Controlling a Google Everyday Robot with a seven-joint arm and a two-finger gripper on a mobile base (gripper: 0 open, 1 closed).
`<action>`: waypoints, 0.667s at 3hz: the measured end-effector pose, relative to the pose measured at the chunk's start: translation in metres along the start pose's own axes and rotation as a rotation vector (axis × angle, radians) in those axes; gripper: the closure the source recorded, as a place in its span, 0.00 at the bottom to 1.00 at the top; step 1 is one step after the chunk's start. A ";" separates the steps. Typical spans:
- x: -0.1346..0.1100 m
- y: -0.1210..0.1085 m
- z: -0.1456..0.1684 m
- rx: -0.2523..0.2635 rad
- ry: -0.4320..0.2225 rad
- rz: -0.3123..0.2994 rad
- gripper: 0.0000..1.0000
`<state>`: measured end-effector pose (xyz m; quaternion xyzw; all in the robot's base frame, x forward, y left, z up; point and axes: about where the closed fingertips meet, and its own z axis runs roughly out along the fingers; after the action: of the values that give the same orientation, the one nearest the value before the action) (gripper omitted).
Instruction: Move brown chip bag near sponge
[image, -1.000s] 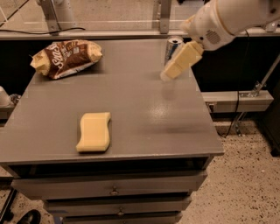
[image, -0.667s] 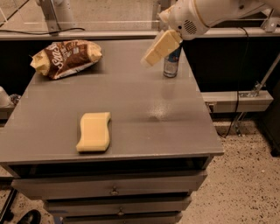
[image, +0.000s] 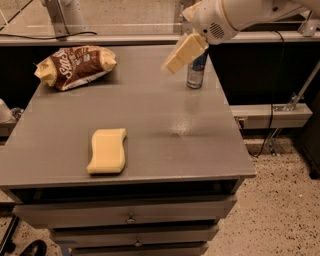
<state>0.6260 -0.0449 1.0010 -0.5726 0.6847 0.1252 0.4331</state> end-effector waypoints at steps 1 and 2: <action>-0.006 -0.038 0.022 0.077 -0.022 -0.096 0.00; -0.009 -0.079 0.065 0.090 -0.013 -0.187 0.00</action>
Offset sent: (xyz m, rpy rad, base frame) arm 0.1859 0.0596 0.0022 -0.1310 -0.2996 0.1315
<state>0.7258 -0.0207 0.9945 -0.6133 0.6303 0.0568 0.4726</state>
